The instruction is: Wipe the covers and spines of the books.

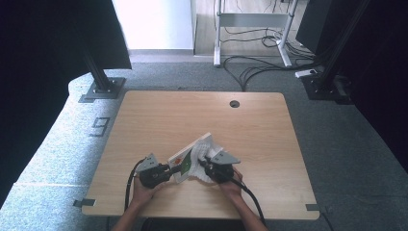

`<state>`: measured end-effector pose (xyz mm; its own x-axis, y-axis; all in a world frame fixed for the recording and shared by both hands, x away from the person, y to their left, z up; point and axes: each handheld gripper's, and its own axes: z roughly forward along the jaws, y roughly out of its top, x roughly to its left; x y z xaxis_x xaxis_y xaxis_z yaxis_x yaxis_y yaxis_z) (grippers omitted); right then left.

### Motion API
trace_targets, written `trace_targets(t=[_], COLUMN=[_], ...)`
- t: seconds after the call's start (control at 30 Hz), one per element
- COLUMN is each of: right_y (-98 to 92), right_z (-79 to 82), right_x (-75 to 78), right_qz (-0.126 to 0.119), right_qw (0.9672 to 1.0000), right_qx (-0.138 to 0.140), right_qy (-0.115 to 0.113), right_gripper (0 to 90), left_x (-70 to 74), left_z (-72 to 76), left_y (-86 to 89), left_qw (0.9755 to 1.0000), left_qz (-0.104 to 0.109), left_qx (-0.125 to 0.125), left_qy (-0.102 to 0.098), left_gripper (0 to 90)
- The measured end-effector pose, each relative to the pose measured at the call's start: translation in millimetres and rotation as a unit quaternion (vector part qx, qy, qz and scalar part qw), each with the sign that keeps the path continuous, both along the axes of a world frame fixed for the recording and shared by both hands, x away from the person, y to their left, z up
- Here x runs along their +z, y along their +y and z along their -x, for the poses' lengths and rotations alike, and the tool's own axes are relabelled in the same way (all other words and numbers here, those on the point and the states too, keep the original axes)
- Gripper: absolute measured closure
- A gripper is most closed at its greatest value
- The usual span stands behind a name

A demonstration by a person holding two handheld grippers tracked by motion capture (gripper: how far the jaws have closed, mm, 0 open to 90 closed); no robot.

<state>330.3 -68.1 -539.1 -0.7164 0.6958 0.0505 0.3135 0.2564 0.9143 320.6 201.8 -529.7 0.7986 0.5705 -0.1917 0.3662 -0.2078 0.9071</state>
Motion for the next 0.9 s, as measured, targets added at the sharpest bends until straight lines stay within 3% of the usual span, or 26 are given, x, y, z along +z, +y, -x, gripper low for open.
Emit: trace_targets(t=[0.17,0.43,0.63,0.8,0.9], right_y=[21.9,19.7,4.9,-17.0,-32.5], right_z=[11.1,7.7,-1.6,-15.7,-25.2], right_x=[-5.8,-9.3,-9.7,-9.0,-10.5], right_qz=[0.017,0.02,0.027,0.023,0.017], right_qw=[0.9987,0.9976,0.9975,0.9961,0.9936], right_qx=[0.043,0.046,0.012,-0.043,-0.077], right_qy=[0.021,0.048,0.064,0.074,0.081], right_gripper=[75.4,75.4,75.2,74.2,73.6], left_x=[-0.4,0.5,0.7,0.6,0.6], left_z=[-1.6,-0.2,0.3,0.4,0.7], left_y=[1.1,-1.3,-1.9,-2.3,-2.6], left_qw=[1.0,1.0,1.0,1.0,1.0], left_qz=[0.005,-0.002,-0.004,-0.004,-0.004], left_qx=[0.001,0.0,-0.002,-0.002,-0.002], left_qy=[0.006,-0.003,-0.006,-0.007,-0.008], left_gripper=[78.9,79.4,79.5,79.5,79.4])
